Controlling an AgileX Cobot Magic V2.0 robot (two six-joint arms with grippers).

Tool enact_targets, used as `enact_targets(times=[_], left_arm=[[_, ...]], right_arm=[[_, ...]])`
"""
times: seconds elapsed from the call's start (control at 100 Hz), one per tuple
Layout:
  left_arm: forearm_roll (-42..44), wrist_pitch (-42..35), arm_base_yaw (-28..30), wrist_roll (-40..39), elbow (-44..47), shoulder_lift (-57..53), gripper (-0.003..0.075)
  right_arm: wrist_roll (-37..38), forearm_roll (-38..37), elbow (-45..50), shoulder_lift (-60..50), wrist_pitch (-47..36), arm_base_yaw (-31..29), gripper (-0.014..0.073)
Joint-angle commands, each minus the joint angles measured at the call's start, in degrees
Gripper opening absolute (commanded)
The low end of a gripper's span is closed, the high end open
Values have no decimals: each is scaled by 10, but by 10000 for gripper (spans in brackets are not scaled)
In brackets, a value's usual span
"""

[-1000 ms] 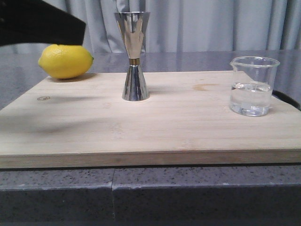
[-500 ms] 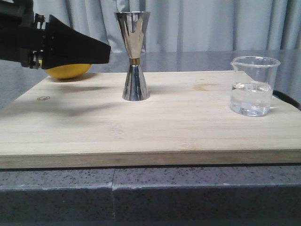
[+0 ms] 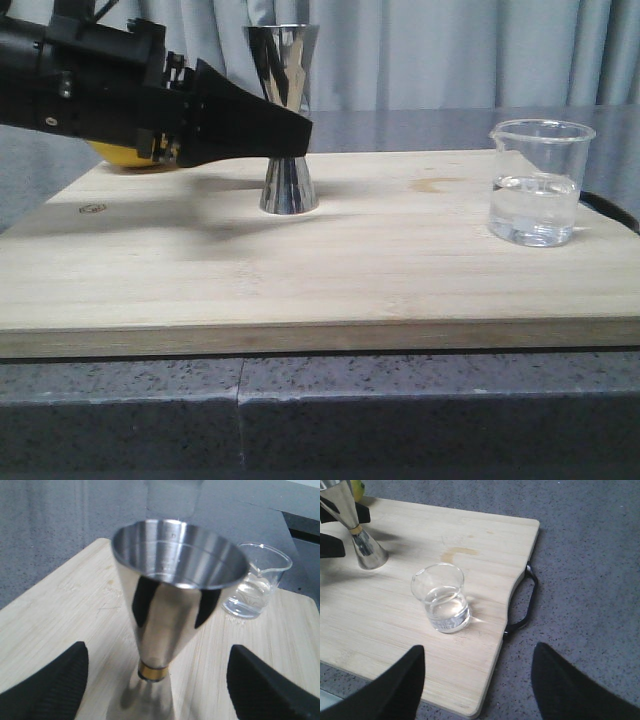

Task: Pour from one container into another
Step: 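Move the left gripper to the steel jigger and close around its waist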

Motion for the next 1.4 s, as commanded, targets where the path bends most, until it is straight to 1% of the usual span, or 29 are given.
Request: enact_targets(times=[0.0,0.1,0.29,0.59,0.69,0.77,0.96,1.22,1.29,1.39], left_arm=[[-45,38,-13,20,-17,-16,537],[-52,38,-15,41,-20,-15,532],[-52,38,-15,42,-22,-15,491],[-52,24,-15,42,-22,-15,491],[-52,24,-16,42,-22,-15,468],[-52,24,-22,43,-22,-15,449],[-52,16,-38,43,-27,-15,447],[-52,8,-41,43,-28,-15,375],[-52,8,-41,43,-28,-15,342],[-52,8,-41,43,-28,-15,273]], right_arm=[[-5,15,-18,6,-28,1,419],[-5,15,-18,6,-28,1,419],[-5,15,-18,6,-28,1,419],[-5,15,-18,6,-30,1,419],[-5,15,-18,6,-30,1,419],[-5,15,-18,6,-30,1,419],[-6,15,-18,6,-25,1,419],[-42,15,-11,6,-15,1,419],[-44,15,-1,6,-22,1,419],[-44,15,14,6,-27,1,419]])
